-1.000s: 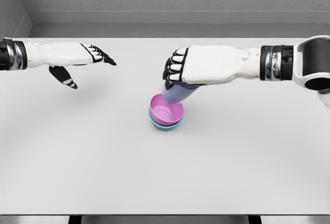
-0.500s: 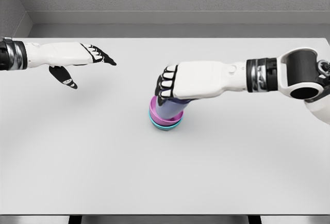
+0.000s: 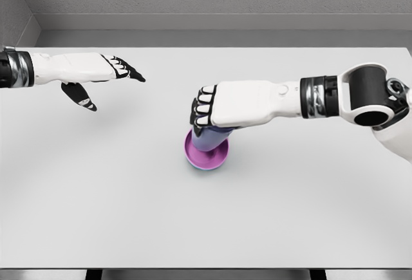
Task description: Stacking bowl and cup with both arms
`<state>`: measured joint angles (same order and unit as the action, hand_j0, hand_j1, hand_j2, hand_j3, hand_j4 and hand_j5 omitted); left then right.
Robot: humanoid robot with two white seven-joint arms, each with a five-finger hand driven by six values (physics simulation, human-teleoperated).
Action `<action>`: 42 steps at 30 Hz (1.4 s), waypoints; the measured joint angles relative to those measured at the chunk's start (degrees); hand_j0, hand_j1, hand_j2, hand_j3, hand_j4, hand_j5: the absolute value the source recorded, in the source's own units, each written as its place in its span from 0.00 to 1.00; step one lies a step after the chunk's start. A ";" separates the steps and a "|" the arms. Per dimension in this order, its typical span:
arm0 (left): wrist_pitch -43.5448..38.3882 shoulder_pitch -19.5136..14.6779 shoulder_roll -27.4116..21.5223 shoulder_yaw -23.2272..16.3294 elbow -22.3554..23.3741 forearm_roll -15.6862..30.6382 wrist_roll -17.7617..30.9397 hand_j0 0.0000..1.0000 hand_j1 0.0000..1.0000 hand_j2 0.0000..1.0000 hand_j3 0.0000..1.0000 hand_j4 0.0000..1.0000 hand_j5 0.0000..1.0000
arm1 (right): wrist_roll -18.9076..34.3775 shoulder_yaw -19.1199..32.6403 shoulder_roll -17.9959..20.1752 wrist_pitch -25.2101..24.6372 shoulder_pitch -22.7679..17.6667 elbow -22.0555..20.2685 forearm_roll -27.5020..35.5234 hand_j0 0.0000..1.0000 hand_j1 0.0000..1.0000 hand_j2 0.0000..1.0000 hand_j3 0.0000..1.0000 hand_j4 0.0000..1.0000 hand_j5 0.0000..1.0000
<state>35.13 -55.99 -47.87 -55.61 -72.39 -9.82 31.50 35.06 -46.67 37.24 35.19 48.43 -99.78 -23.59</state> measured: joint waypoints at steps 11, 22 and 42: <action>0.00 0.00 0.00 0.00 0.02 0.00 0.00 1.00 1.00 1.00 1.00 1.00 1.00 | -0.02 0.06 0.34 0.00 -0.62 0.04 -0.03 0.49 0.49 0.49 0.49 0.49 0.49; 0.00 0.00 0.00 0.00 0.03 0.00 0.00 1.00 1.00 1.00 1.00 1.00 1.00 | -0.04 0.24 0.00 0.00 -0.88 1.46 -0.60 0.49 0.49 0.49 0.49 0.49 0.49; 0.00 0.00 0.00 0.01 0.05 0.00 0.00 1.00 1.00 1.00 1.00 1.00 1.00 | -0.06 -0.20 -0.52 -0.01 -1.58 2.54 -0.82 0.49 0.49 0.49 0.49 0.49 0.49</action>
<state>35.13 -55.99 -47.87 -55.60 -72.34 -9.82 31.50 35.01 -46.87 36.72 35.18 46.85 -97.24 -24.41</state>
